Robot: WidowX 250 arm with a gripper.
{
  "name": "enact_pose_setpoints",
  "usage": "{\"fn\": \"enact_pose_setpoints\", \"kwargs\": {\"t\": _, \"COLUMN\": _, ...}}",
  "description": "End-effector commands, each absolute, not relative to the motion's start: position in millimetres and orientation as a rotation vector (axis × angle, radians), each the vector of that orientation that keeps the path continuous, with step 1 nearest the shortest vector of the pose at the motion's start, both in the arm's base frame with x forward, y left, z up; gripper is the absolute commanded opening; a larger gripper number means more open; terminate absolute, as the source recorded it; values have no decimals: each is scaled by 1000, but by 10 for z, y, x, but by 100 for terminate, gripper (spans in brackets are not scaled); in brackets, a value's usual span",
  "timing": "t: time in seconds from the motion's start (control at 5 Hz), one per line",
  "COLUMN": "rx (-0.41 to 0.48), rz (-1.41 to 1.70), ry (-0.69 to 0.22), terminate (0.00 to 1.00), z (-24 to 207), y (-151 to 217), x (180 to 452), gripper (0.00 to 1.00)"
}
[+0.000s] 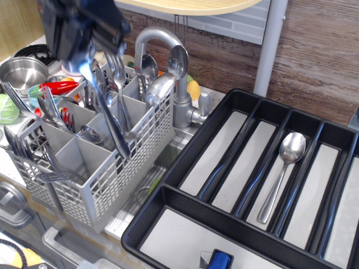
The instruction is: Put big spoon from basket to tray
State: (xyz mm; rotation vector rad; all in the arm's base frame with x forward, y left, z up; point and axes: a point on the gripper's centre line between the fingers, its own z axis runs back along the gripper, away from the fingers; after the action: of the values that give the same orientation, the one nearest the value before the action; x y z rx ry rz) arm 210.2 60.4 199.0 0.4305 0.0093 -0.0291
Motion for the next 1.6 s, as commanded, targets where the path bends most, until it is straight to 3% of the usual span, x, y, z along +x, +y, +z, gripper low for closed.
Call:
{"fn": "enact_pose_setpoints", "kwargs": {"t": 0.0, "rx": 439, "rz": -141, "ry": 60, "terminate": 0, "z": 2313, "y": 400, "x": 2276, "gripper": 0}}
{"fn": "enact_pose_setpoints", "kwargs": {"t": 0.2, "rx": 393, "rz": -161, "ry": 11, "terminate": 0, "z": 2246, "y": 179, "x": 2393, "gripper": 0}}
{"fn": "enact_pose_setpoints", "kwargs": {"t": 0.4, "rx": 366, "rz": -158, "ry": -48, "terminate": 0, "z": 2009, "y": -51, "x": 2521, "gripper": 0}}
{"fn": "enact_pose_setpoints", "kwargs": {"t": 0.6, "rx": 418, "rz": -237, "ry": -122, "terminate": 0, "z": 1611, "y": -388, "x": 2656, "gripper": 0}}
{"fn": "enact_pose_setpoints", "kwargs": {"t": 0.8, "rx": 348, "rz": -224, "ry": -150, "terminate": 0, "z": 1326, "y": -619, "x": 2716, "gripper": 0}}
{"fn": "enact_pose_setpoints", "kwargs": {"t": 1.0, "rx": 274, "rz": -125, "ry": -108, "terminate": 0, "z": 1060, "y": -781, "x": 2774, "gripper": 0}}
{"fn": "enact_pose_setpoints", "kwargs": {"t": 1.4, "rx": 350, "rz": -145, "ry": -103, "terminate": 0, "z": 773, "y": -793, "x": 2979, "gripper": 0}}
